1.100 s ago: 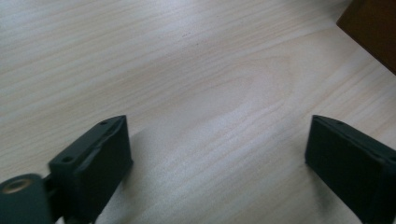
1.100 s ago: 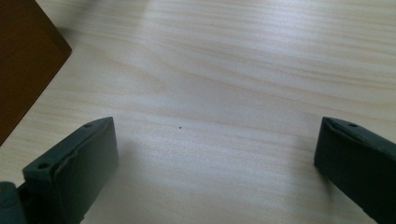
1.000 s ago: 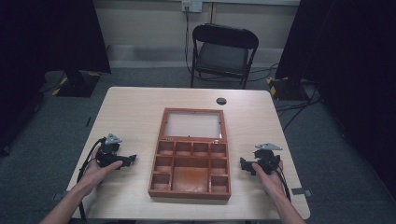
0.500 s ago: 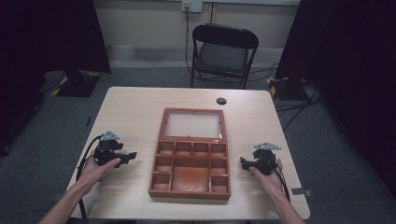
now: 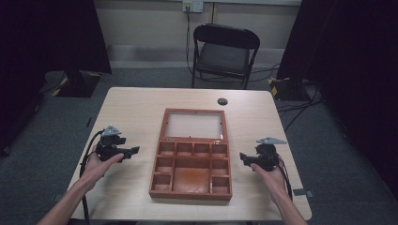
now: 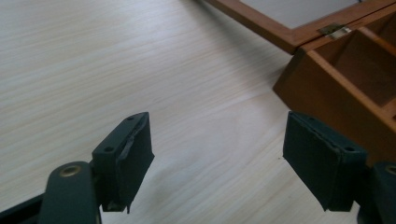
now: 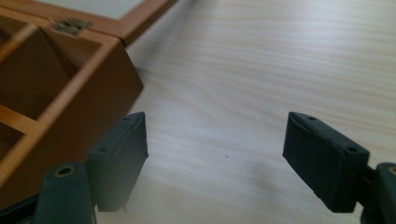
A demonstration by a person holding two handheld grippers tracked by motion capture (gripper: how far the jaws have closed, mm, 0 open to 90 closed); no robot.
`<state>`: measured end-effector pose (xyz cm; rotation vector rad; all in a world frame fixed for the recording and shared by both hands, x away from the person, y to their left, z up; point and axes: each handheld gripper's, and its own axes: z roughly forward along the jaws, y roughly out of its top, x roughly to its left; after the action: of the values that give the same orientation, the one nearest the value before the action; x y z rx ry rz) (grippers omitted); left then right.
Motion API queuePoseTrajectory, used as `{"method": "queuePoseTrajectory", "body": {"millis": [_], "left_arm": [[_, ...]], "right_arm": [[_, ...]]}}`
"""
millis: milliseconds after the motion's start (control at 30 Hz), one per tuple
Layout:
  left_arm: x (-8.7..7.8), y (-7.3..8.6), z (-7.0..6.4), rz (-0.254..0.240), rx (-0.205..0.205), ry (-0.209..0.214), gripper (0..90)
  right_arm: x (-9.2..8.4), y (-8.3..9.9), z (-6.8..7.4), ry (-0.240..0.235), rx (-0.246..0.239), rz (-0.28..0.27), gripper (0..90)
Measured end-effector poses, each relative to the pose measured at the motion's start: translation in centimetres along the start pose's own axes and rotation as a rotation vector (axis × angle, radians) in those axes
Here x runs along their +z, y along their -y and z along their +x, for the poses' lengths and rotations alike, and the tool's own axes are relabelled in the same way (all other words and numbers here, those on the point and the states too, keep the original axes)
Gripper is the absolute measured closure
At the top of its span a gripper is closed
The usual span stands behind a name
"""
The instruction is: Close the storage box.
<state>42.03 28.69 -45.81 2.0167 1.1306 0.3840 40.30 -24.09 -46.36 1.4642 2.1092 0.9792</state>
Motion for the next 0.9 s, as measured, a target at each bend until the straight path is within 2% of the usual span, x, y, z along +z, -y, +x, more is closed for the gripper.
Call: {"method": "queuePoseTrajectory", "body": {"millis": [67,133,200,233,267,333,367,467,533,633,667,767,833,867,900], "left_arm": [[0.2,-0.3,-0.2,0.021,0.021,0.006,23.2],[0.4,-1.0,-0.3,0.021,0.027,0.010,22.5],[0.6,-1.6,-0.3,-0.016,-0.006,0.006,22.0],[0.8,-1.9,-0.2,-0.006,-0.016,0.018,22.0],[1.1,-2.3,-0.1,0.008,-0.009,0.024,21.7],[1.4,-2.9,-0.2,-0.015,-0.016,0.014,21.8],[1.6,-3.2,-0.2,-0.007,-0.016,0.024,21.7],[1.9,-4.3,-0.5,-0.017,0.006,0.020,21.7],[2.1,-5.1,-0.6,-0.019,0.016,0.020,21.7],[2.4,-6.5,-0.8,-0.026,0.034,0.016,21.8],[2.5,-6.9,-0.8,-0.030,0.038,0.020,21.8],[3.2,-8.3,-0.8,-0.056,0.011,0.036,21.7],[3.9,-8.4,-0.8,-0.062,0.006,0.016,21.4],[4.4,-8.3,-0.7,-0.044,-0.004,0.013,20.6],[5.3,-8.1,-0.6,-0.005,-0.026,0.045,20.5]], "right_arm": [[0.0,-0.7,0.1,-0.008,-0.007,-0.004,20.8],[0.2,-1.3,0.2,-0.016,-0.006,-0.017,20.9],[0.4,-1.9,0.3,-0.030,-0.012,-0.016,22.6],[0.6,-2.1,0.4,-0.045,-0.019,-0.014,24.9],[0.8,-2.3,0.6,-0.056,-0.018,-0.014,25.2],[1.1,-2.7,0.9,-0.065,-0.013,-0.017,24.6],[1.2,-2.9,0.9,-0.069,-0.014,-0.017,24.6],[1.3,-3.7,0.8,-0.080,0.017,-0.046,24.0],[1.6,-4.5,0.8,-0.080,0.019,-0.032,22.4],[2.1,-6.5,0.9,-0.089,0.014,-0.050,20.8],[2.1,-6.5,0.9,-0.089,0.014,-0.050,20.8],[3.0,-8.1,1.3,-0.106,0.008,-0.060,18.4],[3.4,-8.6,1.6,-0.111,-0.006,-0.064,17.5],[3.8,-8.8,1.8,-0.112,-0.014,-0.071,17.6],[4.2,-9.0,2.0,-0.117,-0.018,-0.072,17.8]]}}
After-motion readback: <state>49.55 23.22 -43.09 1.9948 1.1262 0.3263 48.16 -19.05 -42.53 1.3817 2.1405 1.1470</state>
